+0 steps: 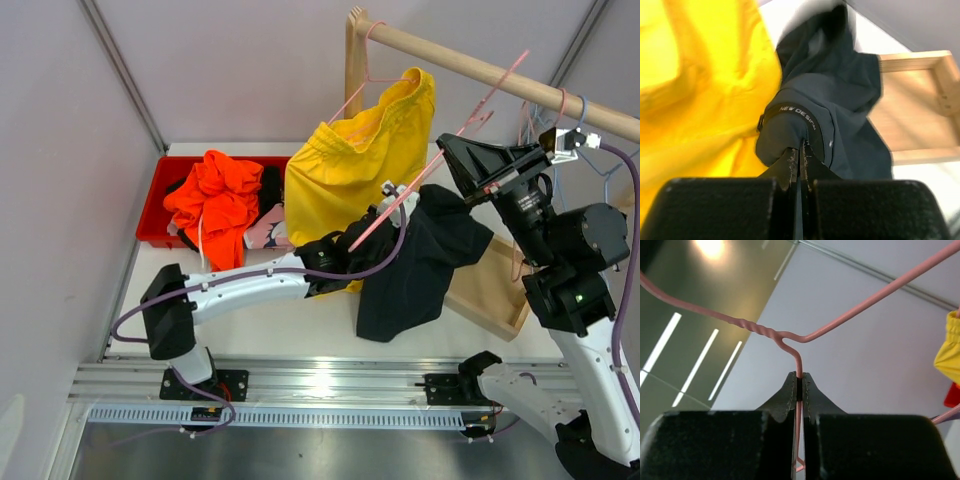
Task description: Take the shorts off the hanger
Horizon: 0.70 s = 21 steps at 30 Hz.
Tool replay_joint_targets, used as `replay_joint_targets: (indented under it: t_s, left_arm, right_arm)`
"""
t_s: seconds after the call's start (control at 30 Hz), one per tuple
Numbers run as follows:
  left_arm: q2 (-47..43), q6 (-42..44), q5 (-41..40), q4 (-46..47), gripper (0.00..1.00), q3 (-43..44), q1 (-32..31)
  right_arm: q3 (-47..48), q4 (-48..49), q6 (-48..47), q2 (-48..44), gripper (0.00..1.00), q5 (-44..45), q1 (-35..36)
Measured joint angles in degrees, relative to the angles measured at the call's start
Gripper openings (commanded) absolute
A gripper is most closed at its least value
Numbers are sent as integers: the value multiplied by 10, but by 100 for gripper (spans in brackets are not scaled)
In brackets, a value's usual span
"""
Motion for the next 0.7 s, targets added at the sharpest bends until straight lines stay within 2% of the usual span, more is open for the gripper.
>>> replay_joint_targets:
  t_s: [0.2, 0.37, 0.53, 0.7]
  left_arm:
    - [-29, -4, -7, 20, 0, -16, -3]
    - [-112, -26, -15, 42, 0, -126, -20]
    - [-215, -57, -48, 21, 0, -237, -73]
    - [-297, -67, -117, -36, 0, -264, -154]
  right_arm:
    - [-8, 19, 30, -13, 0, 7, 4]
    - [4, 2, 9, 12, 0, 24, 4]
    - [4, -11, -12, 41, 0, 45, -5]
    - [-1, -9, -15, 78, 0, 57, -30]
